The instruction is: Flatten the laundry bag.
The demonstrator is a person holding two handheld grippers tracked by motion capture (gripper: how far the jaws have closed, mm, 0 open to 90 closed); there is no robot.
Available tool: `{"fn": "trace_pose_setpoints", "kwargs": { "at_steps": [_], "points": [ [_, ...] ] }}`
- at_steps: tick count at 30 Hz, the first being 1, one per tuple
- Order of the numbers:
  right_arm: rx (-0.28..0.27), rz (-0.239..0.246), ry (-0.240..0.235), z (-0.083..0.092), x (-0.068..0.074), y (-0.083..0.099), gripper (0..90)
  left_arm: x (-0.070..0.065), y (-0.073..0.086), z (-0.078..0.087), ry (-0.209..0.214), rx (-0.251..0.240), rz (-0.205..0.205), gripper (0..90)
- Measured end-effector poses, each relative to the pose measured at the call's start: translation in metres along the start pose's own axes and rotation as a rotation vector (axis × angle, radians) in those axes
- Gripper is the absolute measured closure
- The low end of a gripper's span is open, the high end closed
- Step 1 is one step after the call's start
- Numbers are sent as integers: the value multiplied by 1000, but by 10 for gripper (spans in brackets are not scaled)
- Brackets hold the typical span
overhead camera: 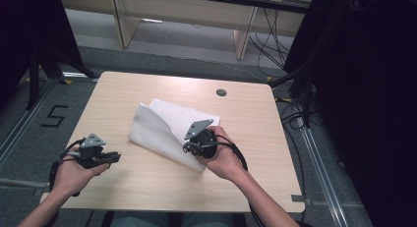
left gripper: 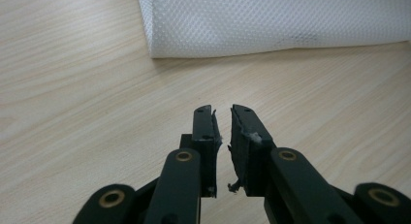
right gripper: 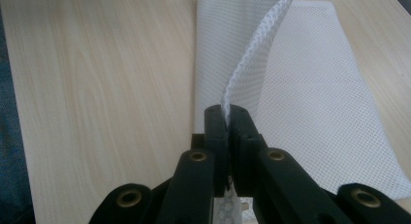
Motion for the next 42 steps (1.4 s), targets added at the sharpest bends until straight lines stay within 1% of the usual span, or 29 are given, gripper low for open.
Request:
{"fn": "trace_pose_setpoints", "kwargs": {
  "at_steps": [1,2,3,8,9,10,15,16,18,19,20,21,23,24,26,28,30,31,32,33,34,35,38,41,42],
  "points": [
    [-16,24,-13,0,1,0,883,1,0,0,-5,4,-1,797],
    [-16,24,-13,0,1,0,883,1,0,-1,-5,3,4,797],
    [-21,39,-10,0,3,0,882,1,1,-1,-1,11,2,796],
    [-16,45,-33,0,7,1,881,2,1,-2,-7,18,0,796],
    [-20,59,-32,0,7,1,882,3,1,-1,-10,31,-12,796],
    [-15,44,-32,0,9,2,882,3,1,-2,-6,20,-1,797],
    [-13,48,-48,1,14,3,880,3,1,-3,-1,13,4,797],
    [-19,58,-49,0,15,4,879,3,0,-2,2,11,7,799],
    [-16,57,-57,1,17,5,879,3,0,-2,-3,6,13,801],
    [-14,47,-61,1,19,6,879,3,0,-2,-5,3,18,803],
    [-18,58,-63,0,20,7,879,4,0,-1,-8,3,13,804],
    [-14,58,-65,1,21,8,879,5,0,-1,-3,5,13,805],
    [-11,60,-66,1,22,9,879,5,0,-1,-10,3,19,805],
    [-13,60,-67,0,23,11,879,5,0,0,-12,8,16,806],
    [-10,54,-75,0,24,12,879,5,0,-1,-12,3,24,806],
    [-7,46,-80,0,25,13,879,5,0,0,-13,6,21,806],
    [-9,72,-80,0,25,15,879,5,0,0,-11,8,18,805],
    [-9,72,-80,0,25,15,879,6,0,0,-12,10,15,805],
    [-4,51,-84,0,26,16,879,7,0,1,2,17,13,805],
    [0,44,-90,1,28,16,879,7,0,1,-8,5,24,805],
    [-5,58,-93,1,27,17,879,6,0,0,-6,-5,33,806],
    [-4,55,-95,1,28,17,879,8,0,1,-4,5,21,806],
    [-1,59,-105,1,30,19,878,8,0,1,-10,-6,37,806],
    [7,62,-114,0,33,22,878,8,0,2,-13,-5,28,808],
    [11,53,-121,0,34,23,878,8,0,2,-13,-3,26,807]
  ]
}}
Point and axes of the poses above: each handheld gripper's, and its own axes: z roughly backward along the jaws, y roughly out of its underside, x roughly to its left, the point moved 2 cm from there along -z, roughly forward along the jaws, and after that the axes turned 3 degrees about y, right-handed, at the moved point
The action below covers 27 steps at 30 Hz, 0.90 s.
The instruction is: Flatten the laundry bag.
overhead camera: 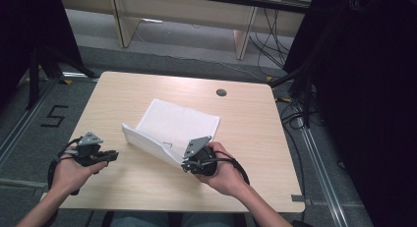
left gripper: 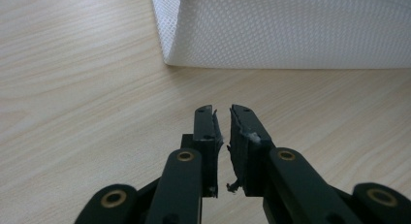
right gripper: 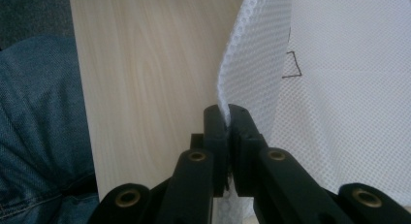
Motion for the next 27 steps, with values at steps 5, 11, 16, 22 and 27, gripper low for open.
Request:
{"fn": "trace_pose_setpoints", "kwargs": {
  "at_steps": [5,11,16,22,27],
  "points": [
    [5,22,-12,-1,1,2,877,-1,0,0,8,9,-1,807],
    [18,13,-21,-3,4,8,876,-3,-1,-1,8,-13,10,807],
    [41,-1,-40,-3,7,11,876,-4,-1,0,9,-10,-5,808],
    [53,16,-39,-5,8,16,874,-4,-2,1,4,-16,-8,810],
    [69,42,-58,-10,10,19,872,-1,-1,4,0,-6,-8,809]
  ]
}}
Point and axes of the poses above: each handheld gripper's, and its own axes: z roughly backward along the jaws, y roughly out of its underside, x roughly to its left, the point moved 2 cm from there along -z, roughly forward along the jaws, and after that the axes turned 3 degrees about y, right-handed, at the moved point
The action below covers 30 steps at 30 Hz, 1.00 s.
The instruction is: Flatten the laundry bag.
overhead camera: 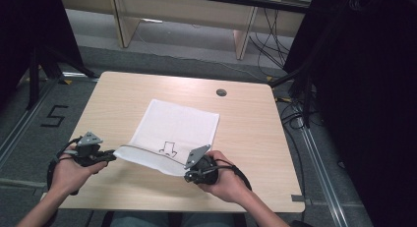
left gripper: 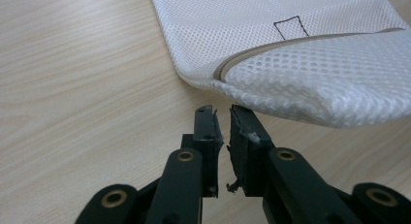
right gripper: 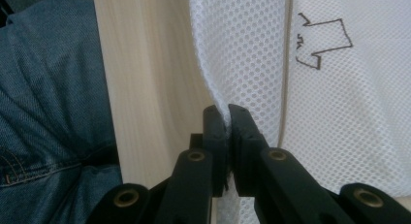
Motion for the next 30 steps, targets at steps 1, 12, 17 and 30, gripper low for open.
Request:
{"fn": "trace_pose_setpoints", "kwargs": {
  "at_steps": [1,12,17,30],
  "points": [
    [3,1,-9,-1,0,1,871,0,0,0,-7,1,0,809],
    [57,-22,-37,-7,6,9,864,6,2,1,-15,-5,16,807],
    [63,-12,-38,-11,5,13,861,3,1,-2,-16,-24,30,804],
    [96,-32,-49,-16,4,26,841,-9,1,-7,10,-40,-7,776]
  ]
}}
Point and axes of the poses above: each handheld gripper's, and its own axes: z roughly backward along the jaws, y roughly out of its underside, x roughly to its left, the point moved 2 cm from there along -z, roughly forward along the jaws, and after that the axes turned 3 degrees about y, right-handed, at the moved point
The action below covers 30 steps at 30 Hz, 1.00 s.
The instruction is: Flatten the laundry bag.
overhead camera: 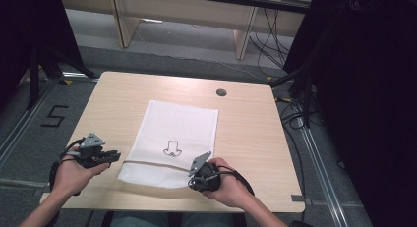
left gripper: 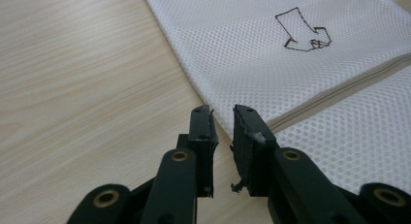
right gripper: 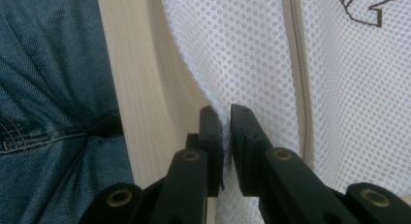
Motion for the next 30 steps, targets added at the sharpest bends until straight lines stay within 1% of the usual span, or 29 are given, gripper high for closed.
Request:
{"fn": "trace_pose_setpoints", "kwargs": {
  "at_steps": [1,2,4,6,7,8,10,11,12,13,14,15,16,17,18,19,20,22,23,24,25,26,27,28,29,30],
  "points": [
    [-5,8,-6,-1,0,1,840,-1,0,1,4,14,-18,773],
    [0,2,-7,-1,0,2,839,-2,0,0,18,19,-14,771],
    [3,3,-6,-2,-1,3,838,-6,0,-2,26,13,-20,770],
    [8,-8,-4,-2,-1,4,837,-8,1,-4,35,9,-27,768],
    [9,-6,-4,-3,-1,5,836,-10,0,-5,46,12,-36,767],
    [17,-21,-2,-2,0,6,835,-11,1,-5,50,31,-43,766],
    [16,-14,-4,-3,0,7,831,-14,1,-8,68,34,-46,762],
    [18,-14,-9,-4,0,8,831,-18,2,-10,63,23,-42,762],
    [20,-25,-10,-4,1,9,829,-19,2,-12,69,30,-42,758],
    [24,-23,-5,-5,1,9,829,-21,3,-12,77,54,-65,757],
    [23,-12,-10,-5,1,10,828,-22,3,-13,85,56,-73,757],
    [30,-18,-11,-5,1,11,828,-23,3,-14,84,61,-81,756],
    [26,-17,-11,-5,2,11,828,-26,3,-16,91,59,-69,755],
    [29,-20,-10,-5,2,12,826,-26,3,-17,97,66,-78,753],
    [31,-18,-8,-5,2,13,824,-27,4,-18,94,69,-91,750],
    [35,-16,-9,-5,2,14,823,-29,4,-19,100,67,-91,747],
    [39,-19,-12,-5,3,14,820,-29,4,-20,108,74,-103,743],
    [44,-23,-15,-5,4,16,805,-31,5,-23,106,80,-103,736],
    [40,-31,-26,-5,5,17,785,-32,6,-24,116,89,-101,735],
    [37,-40,-32,-5,6,17,764,-33,6,-25,112,90,-100,734],
    [33,-45,-40,-3,6,16,733,-33,7,-26,115,94,-109,734],
    [19,-70,-44,-2,8,15,711,-34,7,-27,120,96,-108,733],
    [5,-74,-60,-1,8,15,695,-34,7,-28,118,99,-103,733],
    [-12,-78,-67,1,7,14,674,-34,7,-28,125,97,-99,733],
    [-24,-86,-76,3,7,14,657,-33,7,-29,118,98,-110,733],
    [-56,-81,-72,6,5,12,641,-34,7,-30,124,98,-102,734]
  ]
}}
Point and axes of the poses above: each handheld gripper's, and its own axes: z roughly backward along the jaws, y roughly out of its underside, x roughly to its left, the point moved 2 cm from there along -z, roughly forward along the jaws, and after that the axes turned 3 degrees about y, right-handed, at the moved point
